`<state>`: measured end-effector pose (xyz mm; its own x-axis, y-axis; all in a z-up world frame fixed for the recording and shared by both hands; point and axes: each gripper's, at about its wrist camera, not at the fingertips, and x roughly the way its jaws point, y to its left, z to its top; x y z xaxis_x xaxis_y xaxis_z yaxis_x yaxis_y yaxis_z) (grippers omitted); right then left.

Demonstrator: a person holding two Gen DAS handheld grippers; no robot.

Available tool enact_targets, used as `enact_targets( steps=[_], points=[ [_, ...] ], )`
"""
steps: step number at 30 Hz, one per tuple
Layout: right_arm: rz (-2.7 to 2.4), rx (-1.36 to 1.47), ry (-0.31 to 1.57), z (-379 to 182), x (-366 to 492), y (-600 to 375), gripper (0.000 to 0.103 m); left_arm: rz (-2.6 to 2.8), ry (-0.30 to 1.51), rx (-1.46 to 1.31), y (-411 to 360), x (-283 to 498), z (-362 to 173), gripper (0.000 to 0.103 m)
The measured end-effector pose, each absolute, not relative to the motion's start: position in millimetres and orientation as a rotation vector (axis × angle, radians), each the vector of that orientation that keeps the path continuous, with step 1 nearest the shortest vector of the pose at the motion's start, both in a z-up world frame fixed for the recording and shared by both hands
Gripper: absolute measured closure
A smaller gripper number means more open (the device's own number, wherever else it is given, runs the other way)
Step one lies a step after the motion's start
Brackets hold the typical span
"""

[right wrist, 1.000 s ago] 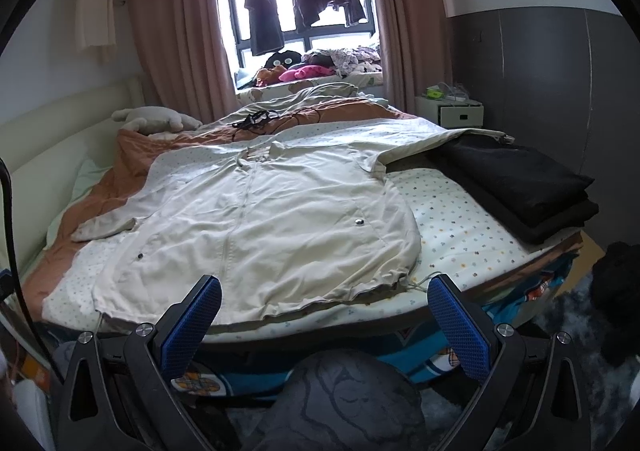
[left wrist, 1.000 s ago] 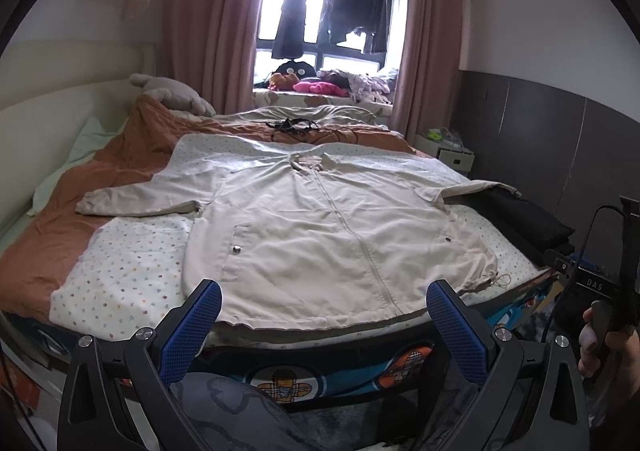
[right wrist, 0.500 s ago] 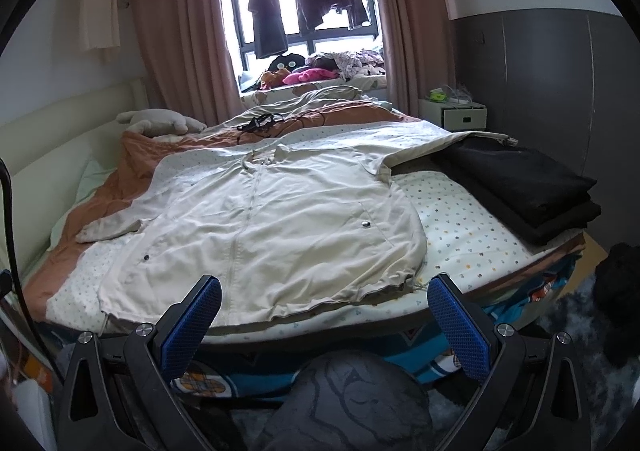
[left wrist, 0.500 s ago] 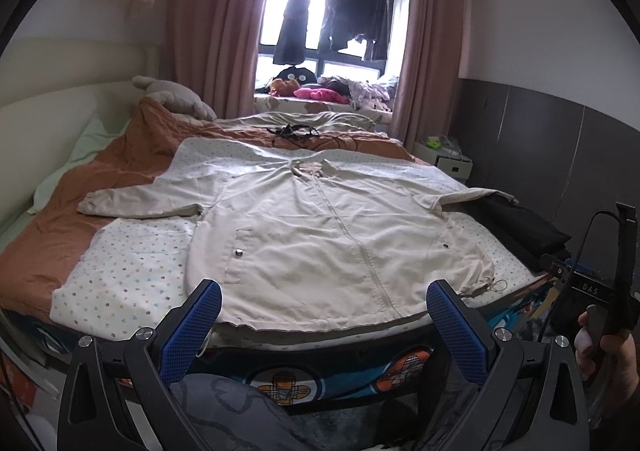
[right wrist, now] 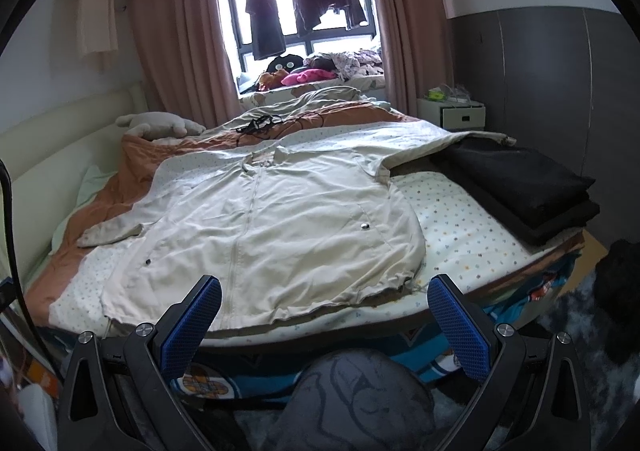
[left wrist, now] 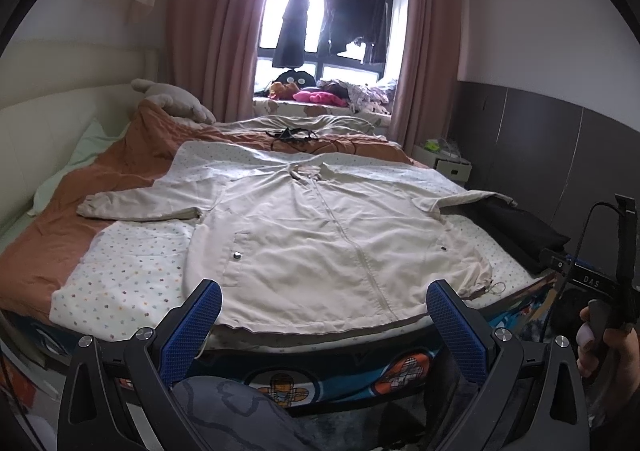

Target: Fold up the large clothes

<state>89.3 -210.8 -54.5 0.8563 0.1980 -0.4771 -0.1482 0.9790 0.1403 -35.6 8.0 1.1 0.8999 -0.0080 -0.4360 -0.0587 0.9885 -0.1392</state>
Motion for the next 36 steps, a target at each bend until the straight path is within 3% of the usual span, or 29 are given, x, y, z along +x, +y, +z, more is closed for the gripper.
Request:
enact_targets(
  steps=[36],
  points=[
    [0.204,0.107,0.546,-69.8,143.5,-190.9,0.000,0.031,0.507,-0.179,31.0,13.6,-12.1,0.000]
  ],
)
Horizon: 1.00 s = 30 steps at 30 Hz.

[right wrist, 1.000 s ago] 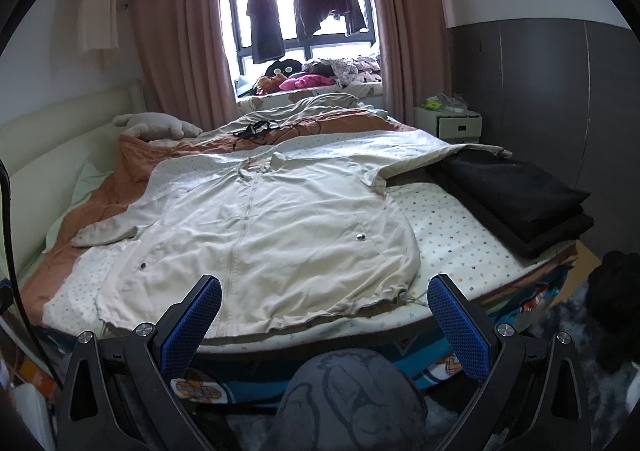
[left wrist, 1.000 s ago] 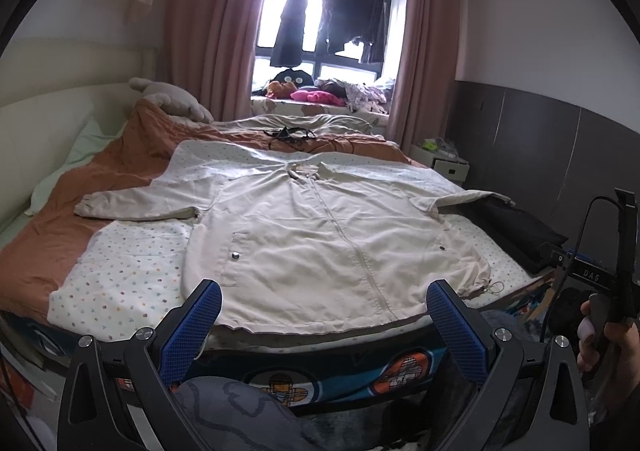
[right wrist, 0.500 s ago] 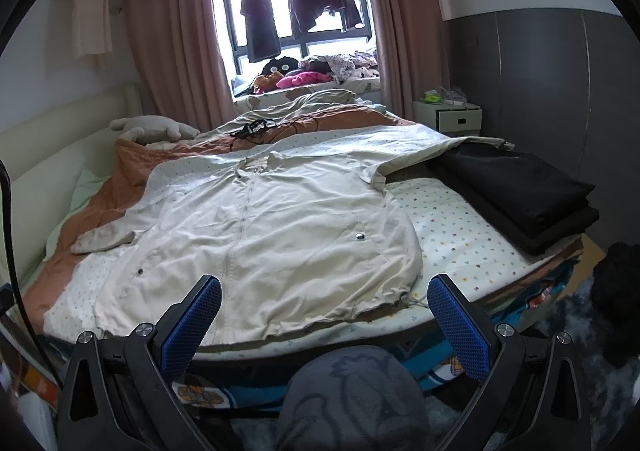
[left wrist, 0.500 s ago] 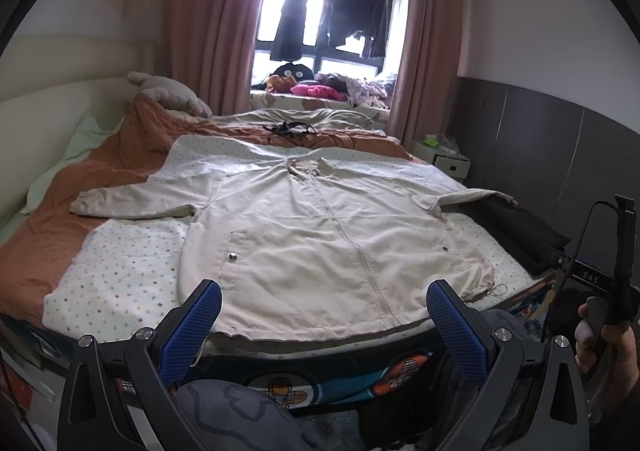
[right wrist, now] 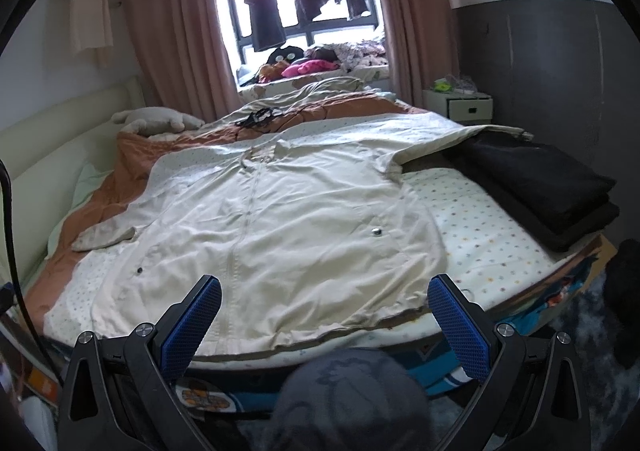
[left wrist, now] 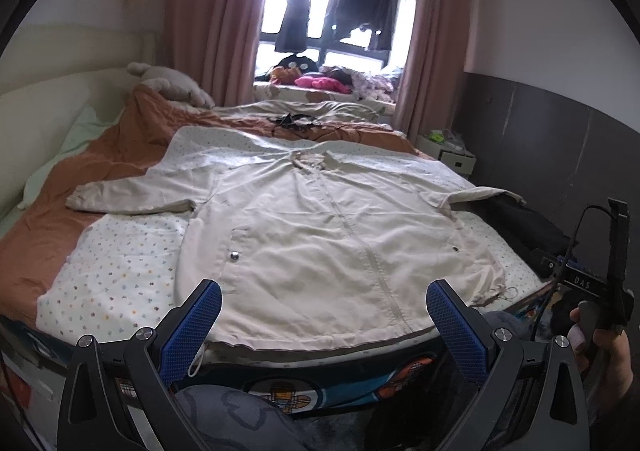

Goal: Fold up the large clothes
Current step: 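Reach the left tool to the jacket sleeve cuff and close on it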

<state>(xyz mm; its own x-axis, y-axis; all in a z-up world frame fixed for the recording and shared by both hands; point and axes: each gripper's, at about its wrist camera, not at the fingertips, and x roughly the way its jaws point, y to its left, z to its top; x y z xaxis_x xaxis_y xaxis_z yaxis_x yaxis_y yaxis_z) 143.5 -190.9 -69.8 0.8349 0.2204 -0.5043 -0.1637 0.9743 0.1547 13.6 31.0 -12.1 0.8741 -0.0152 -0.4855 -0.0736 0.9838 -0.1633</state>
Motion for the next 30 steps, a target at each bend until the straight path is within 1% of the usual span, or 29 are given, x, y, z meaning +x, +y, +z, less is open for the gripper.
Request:
enact_targets(
  steps=[11,30],
  points=[
    [0.319,0.093,0.596,-80.9,195.7,-130.9,0.000,0.148,0.576,-0.269,91.0,49.8,-33.2,0.000],
    [0.516,0.013,0.739,-105.9,308.3,-0.6,0.000,0.357,0.661,-0.492,229.3,124.8,-74.9,0.000]
  ],
)
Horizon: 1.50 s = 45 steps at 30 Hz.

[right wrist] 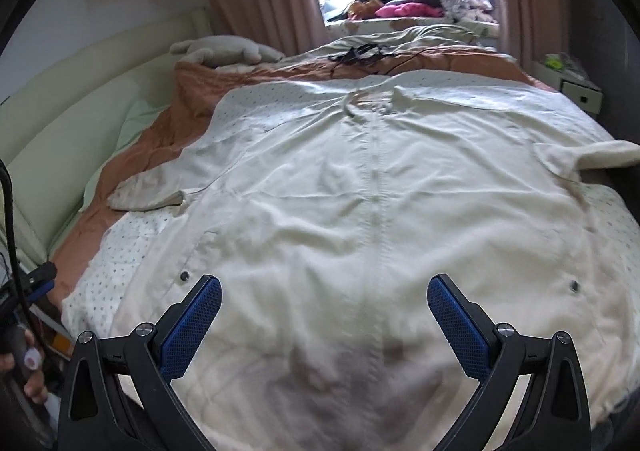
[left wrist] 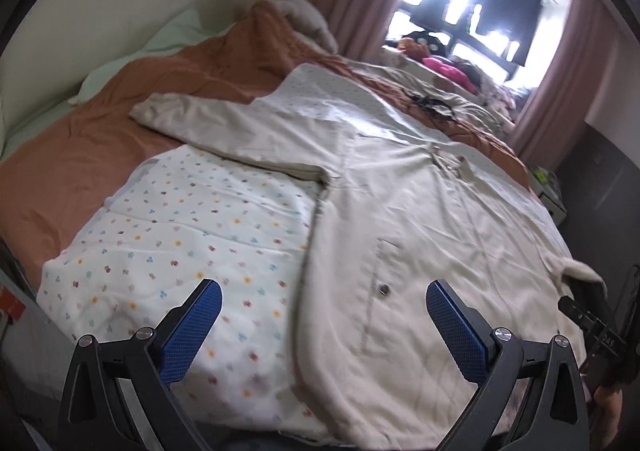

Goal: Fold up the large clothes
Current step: 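Reach the left tool to the jacket sleeve cuff and close on it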

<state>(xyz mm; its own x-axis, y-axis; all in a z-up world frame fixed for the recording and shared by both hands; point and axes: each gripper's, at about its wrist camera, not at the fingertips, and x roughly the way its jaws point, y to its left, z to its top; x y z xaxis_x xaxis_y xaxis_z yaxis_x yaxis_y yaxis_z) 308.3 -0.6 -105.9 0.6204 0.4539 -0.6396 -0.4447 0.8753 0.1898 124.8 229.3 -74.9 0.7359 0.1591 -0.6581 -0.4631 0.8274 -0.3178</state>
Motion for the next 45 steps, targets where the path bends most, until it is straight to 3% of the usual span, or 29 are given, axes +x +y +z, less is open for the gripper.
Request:
enact_targets(
  steps=[7,21,26,31,34,39,41,45],
  points=[
    [0.561,0.002,0.758,-106.7,341.7,50.4,0.000,0.405,0.672,-0.531,277.3,143.1,-82.9,0.002],
    [0.668,-0.055,0.815,-114.5,404.8,172.0,0.006,0.495,0.698,-0.708,385.1,162.4,-116.4,0.015],
    [0.723,-0.105,0.869,-130.5,425.9,219.2,0.023,0.521,0.731,-0.765,421.0,168.2,-136.7,0.020],
    [0.753,-0.157,0.921,-153.6,444.6,260.8,0.025,0.542,0.742,-0.837,459.2,171.7,-153.8,0.021],
    [0.754,-0.174,0.981,-172.7,453.7,279.9,0.039,0.548,0.741,-0.885,478.7,174.4,-162.0,0.021],
    [0.762,-0.137,1.064,-197.4,460.7,296.0,0.043,0.543,0.728,-0.952,513.3,187.9,-171.2,0.025],
    [0.761,-0.132,1.072,-202.4,461.9,302.6,0.050,0.546,0.711,-0.961,529.1,196.8,-172.6,0.025],
    [0.762,-0.104,1.073,-205.3,469.1,315.6,0.060,0.571,0.697,-1.015,556.5,212.2,-184.4,0.039]
  ],
)
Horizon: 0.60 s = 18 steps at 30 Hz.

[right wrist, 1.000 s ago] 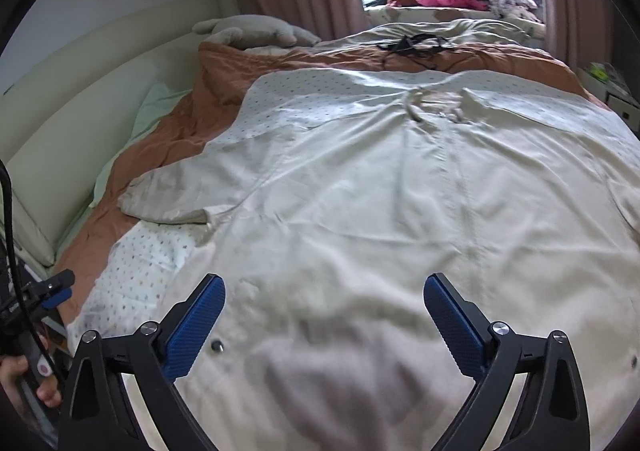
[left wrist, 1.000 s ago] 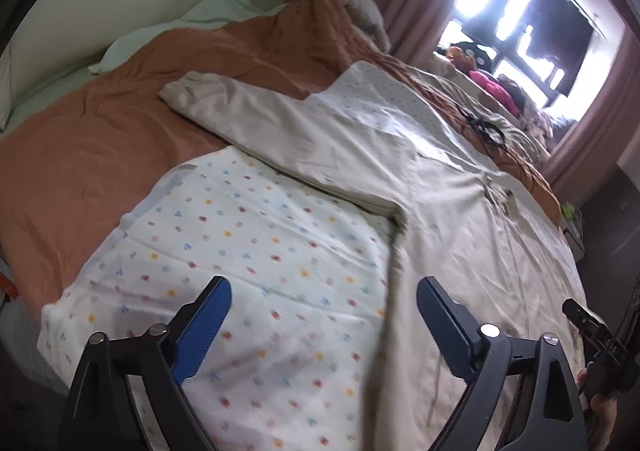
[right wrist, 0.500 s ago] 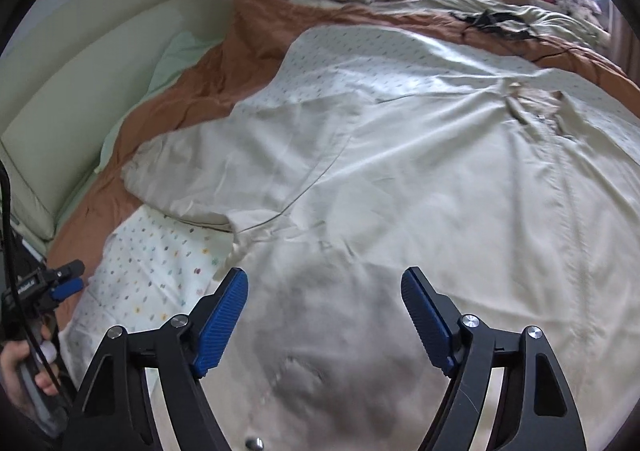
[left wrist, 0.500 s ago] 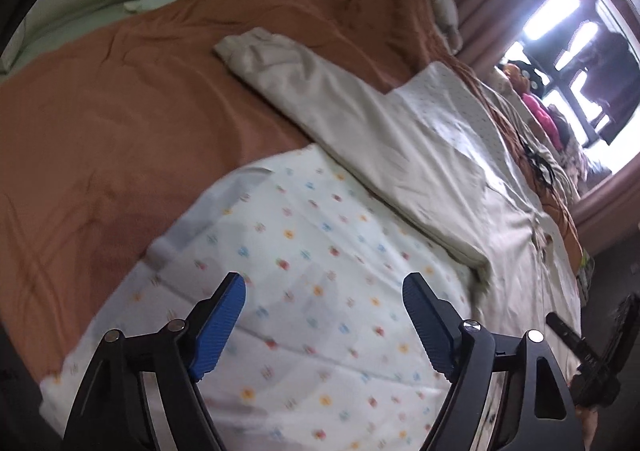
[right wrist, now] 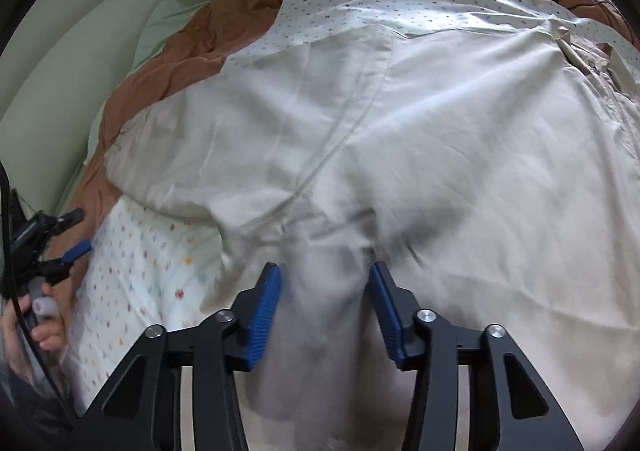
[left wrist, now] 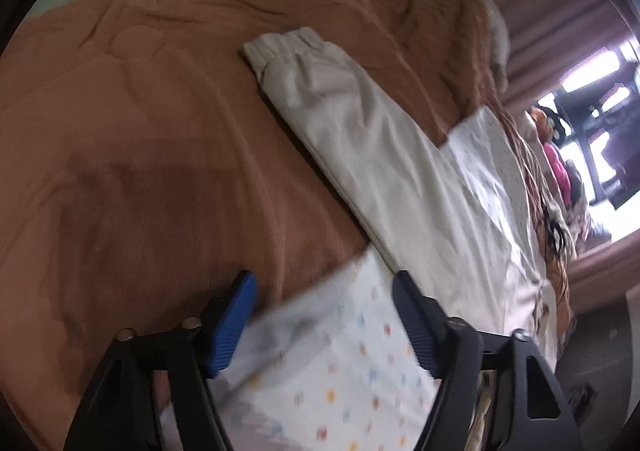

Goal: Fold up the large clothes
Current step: 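Reach the left tool to the jacket sleeve cuff and close on it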

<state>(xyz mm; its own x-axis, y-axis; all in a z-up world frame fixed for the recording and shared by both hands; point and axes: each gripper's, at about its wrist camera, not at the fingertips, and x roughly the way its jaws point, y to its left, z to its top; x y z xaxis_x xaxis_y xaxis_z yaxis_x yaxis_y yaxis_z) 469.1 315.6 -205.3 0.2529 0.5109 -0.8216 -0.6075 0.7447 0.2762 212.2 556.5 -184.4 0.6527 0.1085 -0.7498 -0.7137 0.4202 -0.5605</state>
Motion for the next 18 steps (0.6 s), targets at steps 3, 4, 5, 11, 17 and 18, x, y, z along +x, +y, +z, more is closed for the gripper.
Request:
enact_targets(
  steps=[3,4,5,11,17,18],
  points=[
    [0.785,-0.075,1.070,-204.6,474.7,325.2,0.067,0.576,0.676,-1.043,573.6,223.7,-192.0,0.039],
    [0.800,-0.060,1.074,-204.9,476.7,327.5,0.072,0.581,0.672,-1.047,578.5,227.4,-193.5,0.039],
    [0.816,-0.045,1.087,-206.4,479.5,331.4,0.078,0.584,0.668,-1.052,583.9,232.1,-194.3,0.039],
    [0.858,0.032,1.142,-218.6,489.9,346.9,0.092,0.637,0.679,-1.053,615.7,257.5,-193.4,0.056],
    [0.883,0.082,1.170,-222.0,494.7,359.0,0.093,0.638,0.657,-1.076,627.7,265.4,-184.6,0.099],
    [0.883,0.074,1.175,-224.1,494.2,362.0,0.093,0.629,0.635,-1.057,624.0,264.5,-176.4,0.100]
  ],
)
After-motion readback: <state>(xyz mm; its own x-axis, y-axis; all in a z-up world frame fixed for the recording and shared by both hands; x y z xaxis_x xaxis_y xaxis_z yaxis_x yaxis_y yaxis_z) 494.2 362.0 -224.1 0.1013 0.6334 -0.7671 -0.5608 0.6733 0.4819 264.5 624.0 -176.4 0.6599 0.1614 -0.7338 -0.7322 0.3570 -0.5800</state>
